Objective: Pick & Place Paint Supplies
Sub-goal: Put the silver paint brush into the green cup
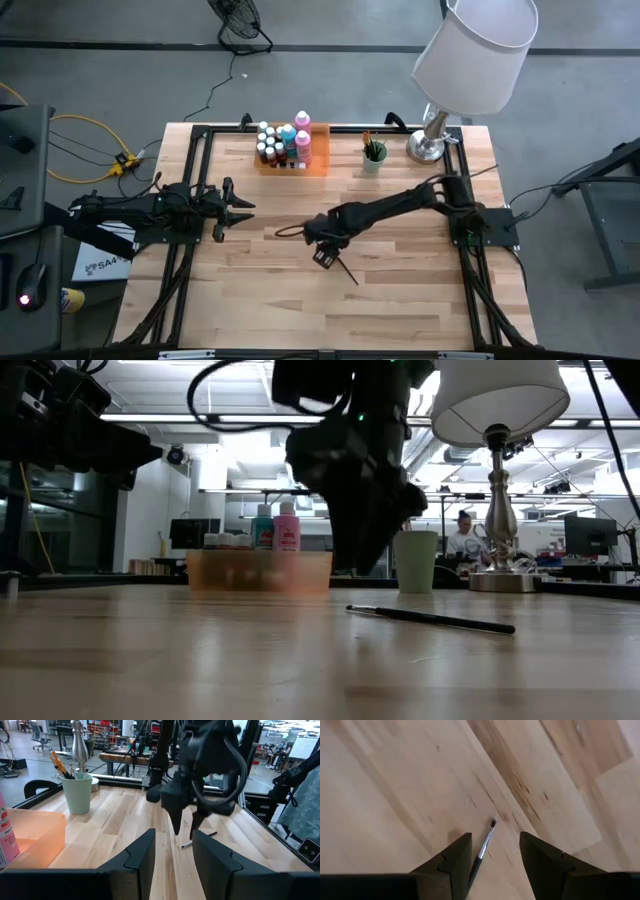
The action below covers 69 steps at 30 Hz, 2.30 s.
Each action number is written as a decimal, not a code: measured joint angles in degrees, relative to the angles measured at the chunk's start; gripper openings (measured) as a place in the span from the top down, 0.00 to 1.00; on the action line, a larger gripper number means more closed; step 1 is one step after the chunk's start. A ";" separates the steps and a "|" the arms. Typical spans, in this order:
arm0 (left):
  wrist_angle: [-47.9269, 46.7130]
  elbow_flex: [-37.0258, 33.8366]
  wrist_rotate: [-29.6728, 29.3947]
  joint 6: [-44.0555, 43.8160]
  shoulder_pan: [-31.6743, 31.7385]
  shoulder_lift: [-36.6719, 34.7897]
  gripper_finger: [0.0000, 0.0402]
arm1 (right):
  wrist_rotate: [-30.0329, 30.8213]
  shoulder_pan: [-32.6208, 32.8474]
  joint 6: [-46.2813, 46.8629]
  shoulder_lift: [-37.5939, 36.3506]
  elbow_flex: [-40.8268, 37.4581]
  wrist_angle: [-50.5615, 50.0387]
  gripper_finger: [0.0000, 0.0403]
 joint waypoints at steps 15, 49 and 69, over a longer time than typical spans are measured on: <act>0.00 0.00 0.00 0.01 0.01 -0.02 0.69 | 2.30 2.03 5.86 2.41 0.04 1.99 0.60; 0.00 0.00 0.00 0.00 0.01 0.00 0.69 | 4.49 2.12 8.10 7.39 0.61 3.15 0.81; -0.02 0.00 0.00 0.00 0.02 0.00 0.69 | 6.88 3.19 8.59 7.43 0.46 3.61 0.99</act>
